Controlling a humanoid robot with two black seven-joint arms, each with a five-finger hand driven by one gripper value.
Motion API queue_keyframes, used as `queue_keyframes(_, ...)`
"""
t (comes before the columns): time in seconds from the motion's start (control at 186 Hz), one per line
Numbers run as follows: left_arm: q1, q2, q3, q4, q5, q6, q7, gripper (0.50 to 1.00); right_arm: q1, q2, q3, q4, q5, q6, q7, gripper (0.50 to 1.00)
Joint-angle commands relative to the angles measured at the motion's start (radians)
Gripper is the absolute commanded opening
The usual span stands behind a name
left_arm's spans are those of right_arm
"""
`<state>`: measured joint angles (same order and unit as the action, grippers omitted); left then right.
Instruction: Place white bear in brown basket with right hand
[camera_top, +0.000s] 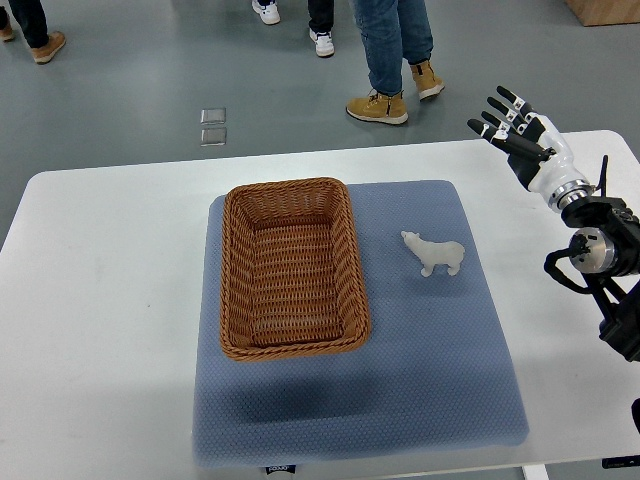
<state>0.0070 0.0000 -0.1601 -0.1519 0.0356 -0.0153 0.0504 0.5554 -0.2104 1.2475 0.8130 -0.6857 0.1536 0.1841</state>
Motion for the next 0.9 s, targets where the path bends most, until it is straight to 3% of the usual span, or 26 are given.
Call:
queue_keyframes(0.0, 0.001, 0.000, -0.001, 0.000, 0.001, 0.000, 0.000, 1.000, -0.002, -0.006, -0.002, 0.002, -0.002, 0.001, 0.000, 0.926)
queue_keyframes(0.569, -0.001, 0.000, -0.001, 0.000, 0.001, 0.000, 0.000, 1.000, -0.006, -0.050, -0.082, 0.081, -0.046, 0.024, 0.011, 0.926)
queue_keyframes(0.897, -0.001, 0.000, 0.001, 0.000, 0.000, 0.000, 0.000, 1.000, 0.006, -0.141, -0.180, 0.141, -0.253, 0.109, 0.067, 0.926)
